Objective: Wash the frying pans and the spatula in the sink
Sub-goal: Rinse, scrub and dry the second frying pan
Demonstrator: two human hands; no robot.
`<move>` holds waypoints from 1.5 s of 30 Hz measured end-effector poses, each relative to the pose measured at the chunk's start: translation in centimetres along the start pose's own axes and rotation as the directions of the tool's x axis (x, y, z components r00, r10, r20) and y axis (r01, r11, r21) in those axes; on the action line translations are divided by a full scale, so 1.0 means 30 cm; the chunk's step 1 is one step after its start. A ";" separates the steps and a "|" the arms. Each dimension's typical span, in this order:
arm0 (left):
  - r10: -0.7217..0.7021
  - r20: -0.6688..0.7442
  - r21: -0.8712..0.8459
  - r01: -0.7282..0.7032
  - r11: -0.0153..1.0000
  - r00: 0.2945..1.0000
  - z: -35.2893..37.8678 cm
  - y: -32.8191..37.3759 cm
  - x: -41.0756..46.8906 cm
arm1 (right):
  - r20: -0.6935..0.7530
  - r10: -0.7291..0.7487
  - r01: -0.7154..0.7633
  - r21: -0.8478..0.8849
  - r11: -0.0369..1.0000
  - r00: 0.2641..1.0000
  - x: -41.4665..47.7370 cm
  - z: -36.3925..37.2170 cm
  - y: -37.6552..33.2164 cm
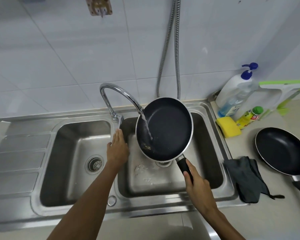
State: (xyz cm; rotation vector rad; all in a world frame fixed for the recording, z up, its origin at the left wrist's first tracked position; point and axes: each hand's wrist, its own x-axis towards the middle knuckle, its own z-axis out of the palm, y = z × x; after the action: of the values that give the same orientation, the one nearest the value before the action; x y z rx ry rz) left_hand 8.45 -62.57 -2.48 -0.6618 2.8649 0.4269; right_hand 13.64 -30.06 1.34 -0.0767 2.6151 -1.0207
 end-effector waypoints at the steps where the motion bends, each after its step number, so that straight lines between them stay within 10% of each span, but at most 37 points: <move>1: -0.032 -0.001 -0.079 0.032 0.996 0.999 -0.010 0.009 -0.005 | -0.003 -0.008 0.008 0.018 1.000 1.000 0.004 0.000 0.004; 6: -0.306 -0.215 -0.432 0.191 0.882 0.927 0.005 0.140 -0.242 | 0.036 0.013 -0.020 0.214 0.977 0.999 0.017 0.025 0.038; 10: -0.493 0.063 -0.588 0.432 0.684 0.867 0.089 0.282 -0.473 | 0.097 0.019 -0.053 0.357 0.932 0.995 0.033 0.018 0.044; 13: -0.280 0.282 -0.748 0.393 0.535 0.918 0.142 0.387 -0.521 | 0.170 0.039 -0.113 0.455 0.883 0.985 0.039 -0.012 0.029; 18: 0.042 0.650 -0.759 0.646 0.084 0.759 0.134 0.591 -0.475 | 0.181 0.011 -0.081 0.388 0.918 0.984 0.044 -0.005 0.044; 21: 0.099 0.769 -0.629 0.775 -0.063 0.632 0.151 0.653 -0.466 | 0.250 0.018 -0.100 0.321 0.942 0.968 0.032 0.005 0.077; 25: 0.040 0.771 -0.598 0.744 -0.299 0.636 0.175 0.706 -0.496 | 0.281 -0.001 -0.077 0.264 0.961 0.960 0.013 -0.018 0.117; 45: -0.105 0.666 -0.746 0.660 -0.089 0.739 0.171 0.769 -0.462 | 0.253 -0.214 0.148 0.256 0.955 0.944 0.076 -0.133 0.125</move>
State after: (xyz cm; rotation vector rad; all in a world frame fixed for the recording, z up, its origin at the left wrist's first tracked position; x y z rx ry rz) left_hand 10.87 -35.55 1.31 -1.3156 1.2601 2.1933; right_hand 10.46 -25.07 0.94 -0.3846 2.2493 -1.2738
